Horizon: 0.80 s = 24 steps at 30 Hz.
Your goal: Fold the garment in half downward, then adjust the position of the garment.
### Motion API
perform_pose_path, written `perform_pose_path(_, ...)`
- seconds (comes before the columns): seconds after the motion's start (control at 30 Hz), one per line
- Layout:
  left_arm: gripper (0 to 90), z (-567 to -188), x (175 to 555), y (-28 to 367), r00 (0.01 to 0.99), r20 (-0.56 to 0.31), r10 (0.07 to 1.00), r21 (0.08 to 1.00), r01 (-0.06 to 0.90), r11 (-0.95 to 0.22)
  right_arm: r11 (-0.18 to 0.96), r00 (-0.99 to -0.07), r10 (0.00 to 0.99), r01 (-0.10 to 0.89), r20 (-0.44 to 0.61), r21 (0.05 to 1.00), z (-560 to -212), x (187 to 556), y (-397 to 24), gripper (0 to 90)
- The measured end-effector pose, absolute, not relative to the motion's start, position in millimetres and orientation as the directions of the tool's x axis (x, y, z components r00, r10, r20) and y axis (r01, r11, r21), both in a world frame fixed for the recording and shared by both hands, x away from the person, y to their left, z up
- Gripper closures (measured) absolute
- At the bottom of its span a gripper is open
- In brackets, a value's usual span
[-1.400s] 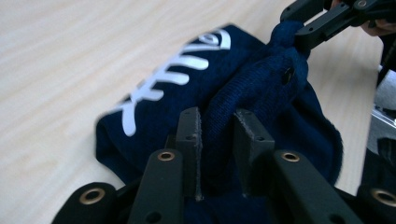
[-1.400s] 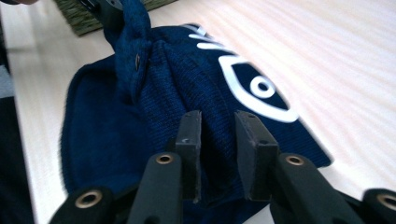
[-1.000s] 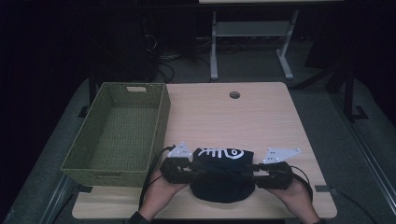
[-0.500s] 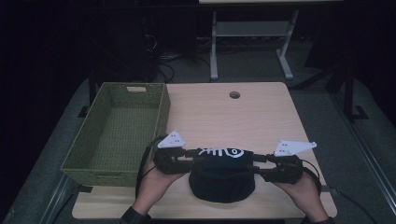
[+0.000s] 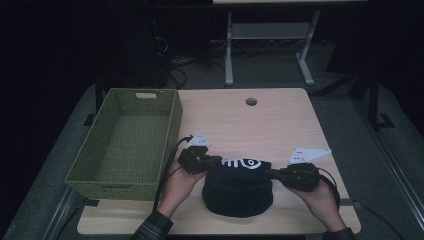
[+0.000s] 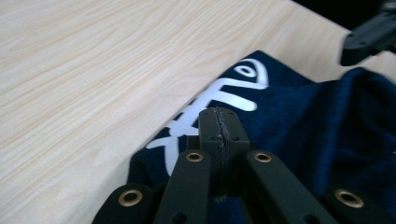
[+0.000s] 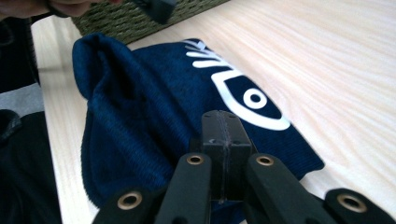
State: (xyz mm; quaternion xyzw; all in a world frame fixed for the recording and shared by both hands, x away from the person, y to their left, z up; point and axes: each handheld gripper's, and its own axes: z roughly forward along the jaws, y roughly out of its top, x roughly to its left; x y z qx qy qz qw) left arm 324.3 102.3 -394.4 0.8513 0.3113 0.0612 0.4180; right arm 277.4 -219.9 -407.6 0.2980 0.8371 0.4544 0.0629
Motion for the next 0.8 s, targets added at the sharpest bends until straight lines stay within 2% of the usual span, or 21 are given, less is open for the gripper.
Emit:
perform_pose_path(0.3, 90.0, -418.8, 341.4, 91.8, 0.784, -0.150, 0.602, 0.704, 0.513, -0.492, 0.415, -0.825, 0.527, 0.458, 0.203, 0.786, -418.2, 269.0, -214.7, 89.8)
perform_pose_path(0.6, 90.0, -435.2, 342.7, 87.1, 0.789, -0.154, 0.594, 0.663, 0.528, -0.530, 0.463, -0.847, 0.484, 0.463, 0.222, 0.756, -438.5, 252.3, -198.7, 89.8)
perform_pose_path(0.8, 90.0, -446.4, 346.3, 75.6, 0.817, -0.098, 0.569, 0.638, 0.490, -0.594, 0.500, -0.848, 0.480, 0.475, 0.225, 0.724, -454.4, 244.4, -187.0, 89.9)
